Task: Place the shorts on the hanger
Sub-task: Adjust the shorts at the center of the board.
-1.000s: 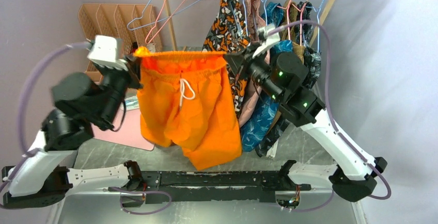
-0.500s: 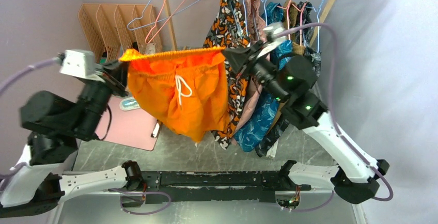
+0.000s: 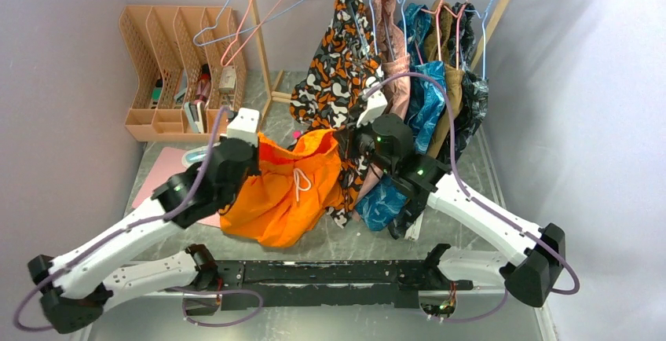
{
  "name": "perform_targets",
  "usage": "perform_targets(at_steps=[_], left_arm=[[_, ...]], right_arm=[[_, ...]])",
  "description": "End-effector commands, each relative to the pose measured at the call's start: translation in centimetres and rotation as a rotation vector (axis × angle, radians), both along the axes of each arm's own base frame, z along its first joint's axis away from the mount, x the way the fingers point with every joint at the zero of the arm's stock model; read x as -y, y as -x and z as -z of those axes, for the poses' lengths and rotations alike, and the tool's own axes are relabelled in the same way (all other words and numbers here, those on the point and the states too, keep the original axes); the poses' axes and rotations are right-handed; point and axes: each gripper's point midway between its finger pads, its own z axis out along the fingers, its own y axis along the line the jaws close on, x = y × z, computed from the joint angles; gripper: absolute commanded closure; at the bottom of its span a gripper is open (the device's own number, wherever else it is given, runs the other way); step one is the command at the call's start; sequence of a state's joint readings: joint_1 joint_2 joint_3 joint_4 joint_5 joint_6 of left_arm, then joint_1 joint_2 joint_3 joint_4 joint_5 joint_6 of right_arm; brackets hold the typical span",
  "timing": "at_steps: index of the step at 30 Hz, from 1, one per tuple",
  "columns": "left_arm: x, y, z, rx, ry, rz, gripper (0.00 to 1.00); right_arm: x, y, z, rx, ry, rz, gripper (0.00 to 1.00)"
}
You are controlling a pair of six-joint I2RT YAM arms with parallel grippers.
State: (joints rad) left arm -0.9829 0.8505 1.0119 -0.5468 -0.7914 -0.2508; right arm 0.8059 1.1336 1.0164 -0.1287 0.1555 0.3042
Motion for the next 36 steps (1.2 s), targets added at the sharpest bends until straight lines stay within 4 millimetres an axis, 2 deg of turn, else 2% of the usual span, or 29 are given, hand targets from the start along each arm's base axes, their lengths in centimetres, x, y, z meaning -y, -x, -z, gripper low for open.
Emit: perform_targets(at_steps=[1,4,6,7,9,11,12,14,15,17,22,24,25,28,31,34,36], left_arm=[[-0.3,-2.4,5.8,-0.194,0.117,-0.001,0.93],[-1.9,-3.9,7.4,-0.25,0.223,-0.08,0.93],[-2.8,-4.6,6.8,-0.251,0.255,-0.124,0.93],[-3.2,-4.8,5.8,-0.232,0.265,-0.141,0.93],[-3.7,-4.9,2.4,-0.185,0.281,-0.16,0.93],[-4.1,-4.7,-3.1,-0.101,0.321,-0.148,0.93],[-4.4,-4.3,-6.5,-0.036,0.351,-0.133,0.93],[-5.2,-3.8,-9.7,0.047,0.374,-0.134,0.93],[-5.7,-3.6,-10.2,0.069,0.37,-0.146,0.93],[-6.1,-3.8,-8.6,0.05,0.338,-0.179,0.93],[-5.0,-4.2,1.4,-0.142,0.304,-0.207,0.93],[-4.3,-3.9,5.2,-0.209,0.319,-0.197,0.93],[-4.0,-3.7,6.8,-0.242,0.335,-0.198,0.93],[-3.2,-3.3,10.8,-0.327,0.343,-0.195,0.93],[-2.7,-3.5,13.7,-0.39,0.343,-0.203,0.93],[-2.2,-4.0,15.9,-0.451,0.326,-0.216,0.93],[-2.2,-4.2,17.3,-0.495,0.3,-0.236,0.93]], right_arm=[[0.9,-0.9,2.4,-0.033,0.026,0.076,1.0],[1.4,-1.2,3.2,-0.034,0.062,0.103,1.0],[1.7,-1.5,2.4,-0.011,0.071,0.113,1.0],[1.7,-1.6,1.1,0.016,0.066,0.113,1.0],[2.0,-1.7,-2.5,0.074,0.045,0.116,1.0],[2.2,-1.3,-6.9,0.138,0.002,0.102,1.0],[2.2,-0.9,-8.8,0.173,-0.025,0.089,1.0],[2.5,-0.7,-10.8,0.21,-0.06,0.089,1.0],[2.5,-0.6,-10.7,0.209,-0.06,0.089,1.0],[2.3,-1.1,-8.5,0.176,-0.045,0.103,1.0],[1.2,-0.8,1.0,0.002,-0.032,0.098,1.0],[1.1,-0.2,4.4,-0.066,-0.026,0.086,1.0],[0.9,0.1,5.5,-0.094,-0.029,0.08,1.0],[0.7,0.7,8.0,-0.143,-0.015,0.062,1.0],[0.8,0.9,10.0,-0.179,0.013,0.067,1.0],[1.0,0.9,11.0,-0.203,0.044,0.073,1.0],[1.0,0.9,11.0,-0.205,0.058,0.069,0.92]])
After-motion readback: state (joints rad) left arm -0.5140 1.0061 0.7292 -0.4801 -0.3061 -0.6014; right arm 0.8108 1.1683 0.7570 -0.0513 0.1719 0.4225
